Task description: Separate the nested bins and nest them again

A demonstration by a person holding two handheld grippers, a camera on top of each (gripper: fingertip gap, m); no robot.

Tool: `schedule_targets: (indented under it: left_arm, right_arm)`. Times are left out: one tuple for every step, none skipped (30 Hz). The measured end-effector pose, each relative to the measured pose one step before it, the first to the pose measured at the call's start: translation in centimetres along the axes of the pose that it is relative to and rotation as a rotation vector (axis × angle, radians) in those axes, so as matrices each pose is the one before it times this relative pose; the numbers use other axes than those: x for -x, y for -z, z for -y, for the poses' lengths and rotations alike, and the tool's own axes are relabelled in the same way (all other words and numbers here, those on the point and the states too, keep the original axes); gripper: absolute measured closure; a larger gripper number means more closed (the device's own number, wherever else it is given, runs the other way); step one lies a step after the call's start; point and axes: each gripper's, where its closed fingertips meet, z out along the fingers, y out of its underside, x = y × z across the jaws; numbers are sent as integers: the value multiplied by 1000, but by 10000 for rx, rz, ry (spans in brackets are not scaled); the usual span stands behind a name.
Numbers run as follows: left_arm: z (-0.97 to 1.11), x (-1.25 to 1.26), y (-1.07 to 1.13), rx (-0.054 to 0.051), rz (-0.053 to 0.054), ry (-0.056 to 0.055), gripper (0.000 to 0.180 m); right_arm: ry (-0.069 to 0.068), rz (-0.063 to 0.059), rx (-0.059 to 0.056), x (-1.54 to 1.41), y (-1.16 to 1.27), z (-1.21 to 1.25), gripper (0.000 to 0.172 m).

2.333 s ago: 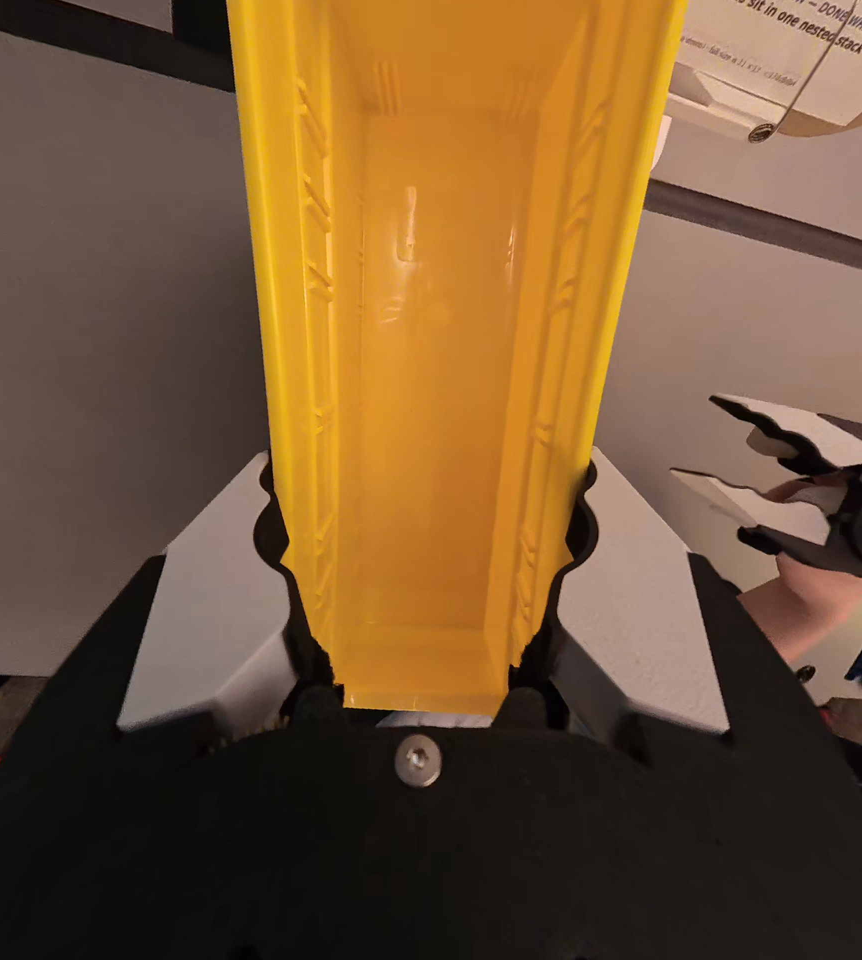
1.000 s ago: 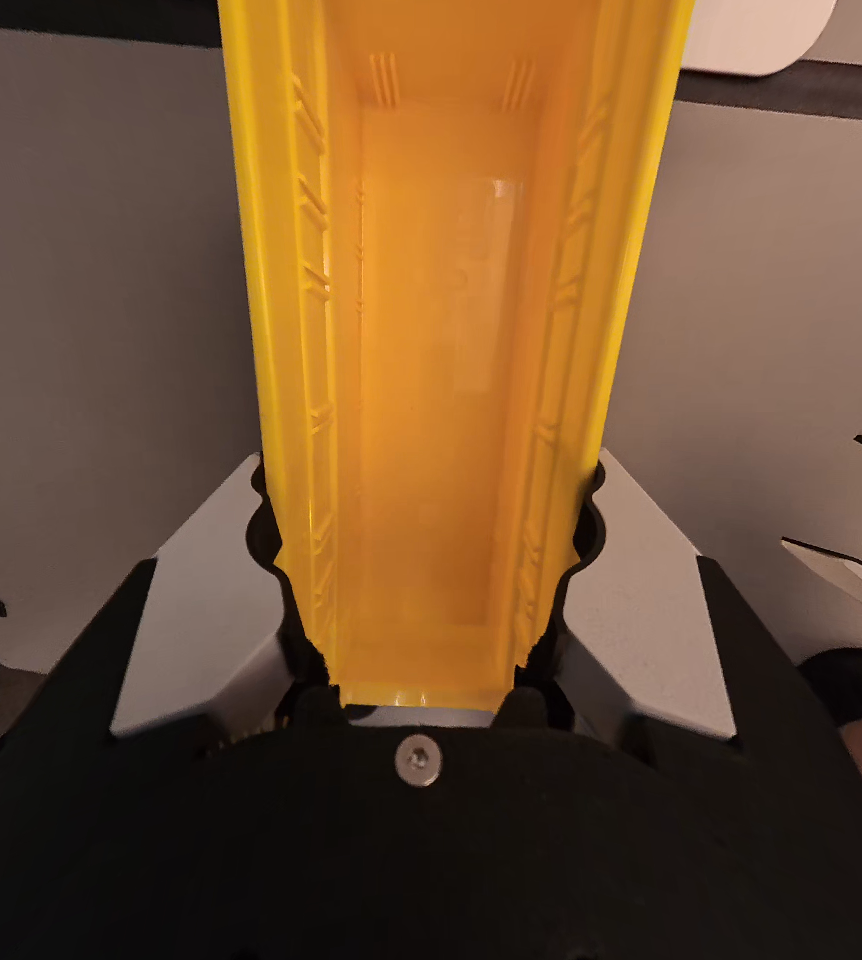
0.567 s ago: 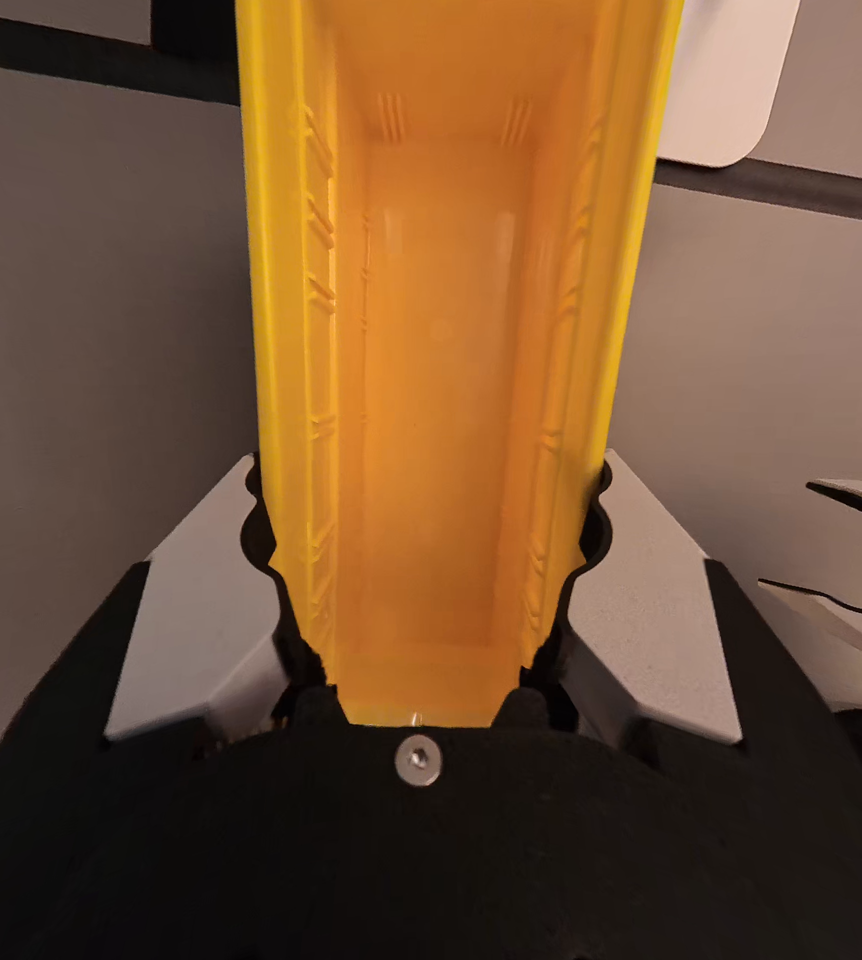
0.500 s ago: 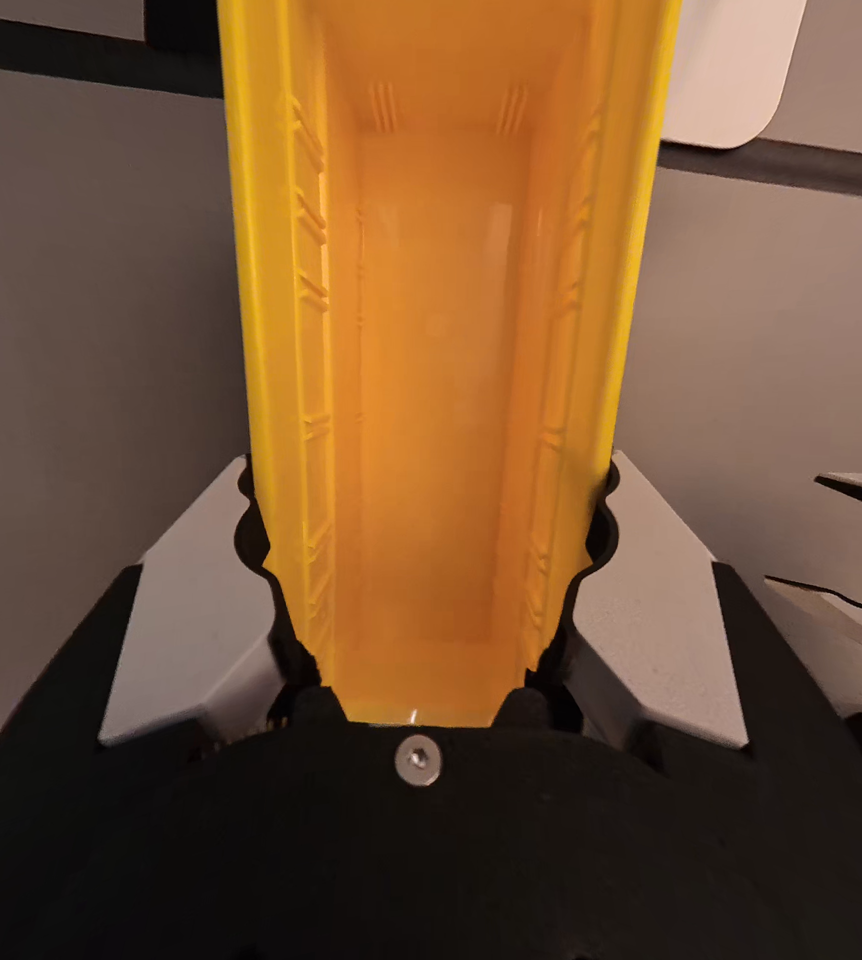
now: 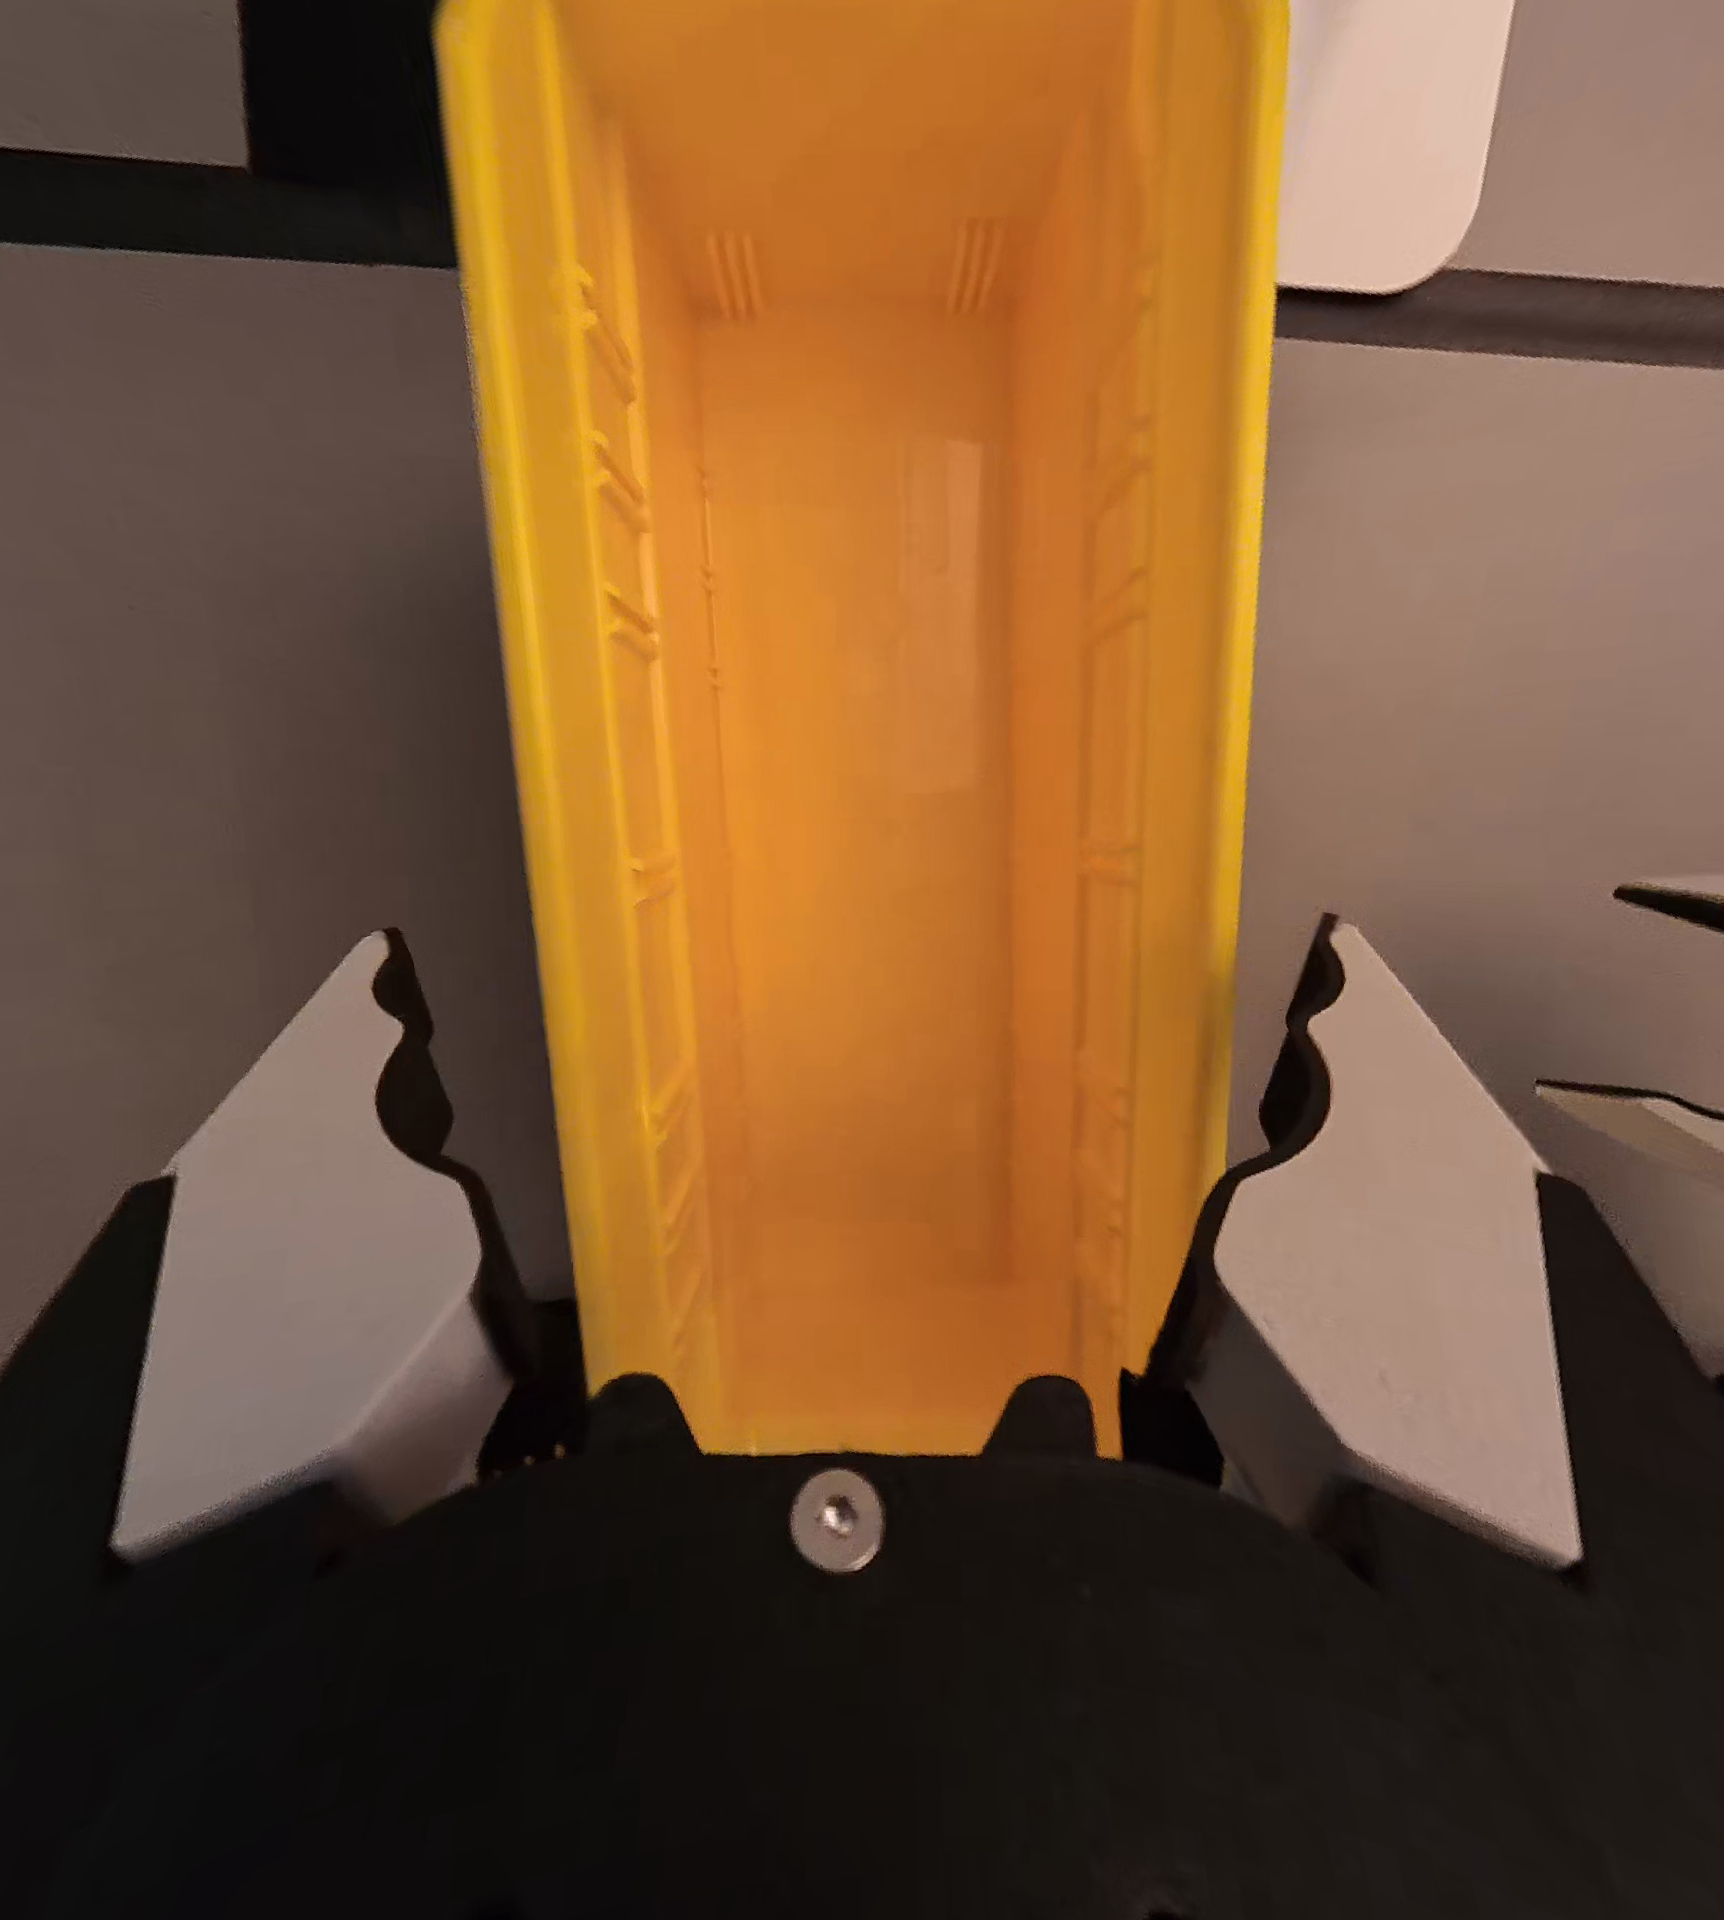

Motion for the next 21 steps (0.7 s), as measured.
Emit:
schedule_targets:
  left_arm:
    - [-481,-306,-329,170,-138,-141,22]
    - [-734,-278,-428,328,-95,-118,22]
    - [-931,-163,-489,440,-4,-114,22]
    - [-902,114,-467,463,194,-91,21]
    - [-358,-67,-183,178,51,-9,21]
    - [54,-106,69,-93,-32,-7,21]
    - [-17,4,9,-15,-31,-9,21]
    - [12,-26,13,-12,-59,-26,21]
    - [-57,-65,24,26,-67,-93,22]
    - [-115,-106,64,39,-73,-124,21]
    - [-142,-84,69,33,-75,-86,22]
    - [-169,-61,71,48,-64,-28,22]
    - [-158,-49,77,48,-45,-49,23]
    - [-160,-48,32,69,-5,-56,23]
    - [-184,-62,24,62,10,-95,24]
    - [-189,-82,40,75,2,-125,25]
    - [-194,-63,15,87,7,-121,24]
    - [-135,-91,-2,52,3,-117,24]
    - [-69,-89,-17,23,-5,-97,23]
    - [21,-71,-12,-43,-30,-42,22]
    - [43,-55,2,-47,-25,-19,22]
  right_arm:
    - [25,-29,-14,-30,18,42,112]
    - [50,-54,-42,-54,50,95,112]
    - [52,-38,-57,14,87,142,112]
    - [33,-19,-62,45,80,155,112]
    - [26,-9,-57,65,84,149,112]
    - [29,-12,-40,60,75,117,112]
    - [35,-14,-18,49,44,90,112]
    - [33,-16,-3,40,17,51,112]
    - [30,-16,4,12,-9,35,112]
    - [15,-13,9,2,-23,-5,112]
    - [9,7,31,22,-24,-45,112]
    - [15,-8,57,-6,-20,-95,112]
    - [21,-62,56,-101,-24,-101,112]
    - [9,-71,43,-123,-17,-81,112]
    - [-12,-32,36,-72,-44,-74,112]
    - [-18,14,26,4,-48,-65,112]
    - [-14,19,20,15,-58,-51,112]
    - [-1,3,32,-3,-52,-68,112]
    - [7,-11,39,-9,-57,-72,112]
    - [4,-3,39,-1,-50,-77,112]
    - [4,-1,31,19,-45,-51,112]
